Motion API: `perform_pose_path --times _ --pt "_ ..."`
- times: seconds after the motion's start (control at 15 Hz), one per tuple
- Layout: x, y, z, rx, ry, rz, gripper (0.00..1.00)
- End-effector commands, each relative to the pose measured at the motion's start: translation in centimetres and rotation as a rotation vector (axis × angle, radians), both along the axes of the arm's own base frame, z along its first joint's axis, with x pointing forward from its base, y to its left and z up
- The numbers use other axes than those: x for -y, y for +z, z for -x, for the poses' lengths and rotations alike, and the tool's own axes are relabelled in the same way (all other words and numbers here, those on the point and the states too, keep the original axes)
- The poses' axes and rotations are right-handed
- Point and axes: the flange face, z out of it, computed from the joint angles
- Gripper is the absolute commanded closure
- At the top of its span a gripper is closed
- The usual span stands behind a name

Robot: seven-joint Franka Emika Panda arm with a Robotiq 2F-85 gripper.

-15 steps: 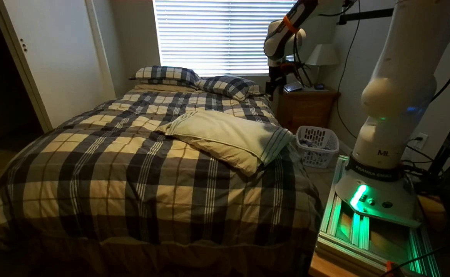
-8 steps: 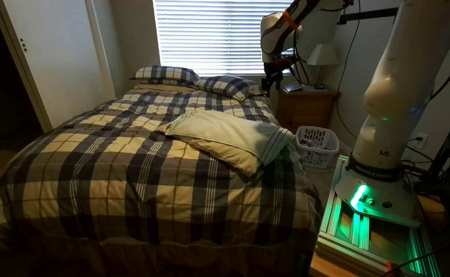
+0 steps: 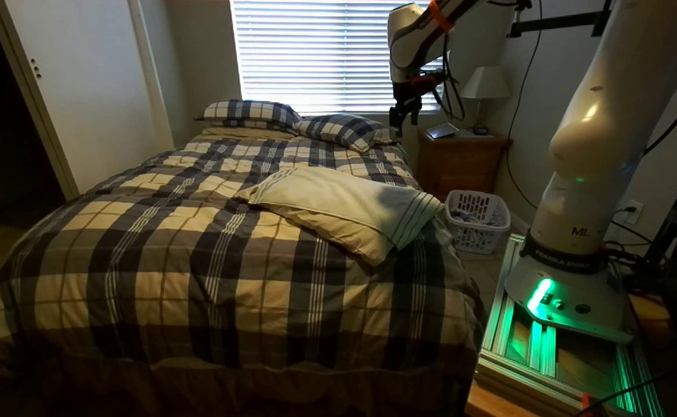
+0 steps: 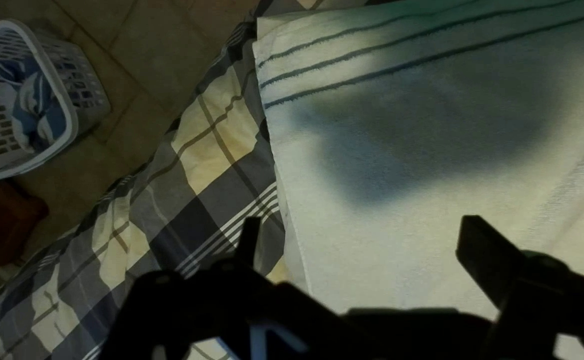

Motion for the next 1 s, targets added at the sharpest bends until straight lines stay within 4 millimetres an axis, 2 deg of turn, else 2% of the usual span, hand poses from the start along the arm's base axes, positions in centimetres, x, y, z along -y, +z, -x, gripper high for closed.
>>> perform_pose_path --times 0.0,0.2,0.27,0.47,0.93 --pt "-0.9 2.6 0.0 0.013 0.002 0.039 0.00" --pt "-1.2 4.0 -0.5 0.055 -0.009 0.074 0.00" --pt "-0.8 2.7 -0.5 0.039 0.005 0.035 0.00" --pt "-1.0 3.5 -0.6 0.054 -0.001 0.049 0.00" --pt "-1.0 3.5 -0.6 0.055 -0.002 0.050 0.00"
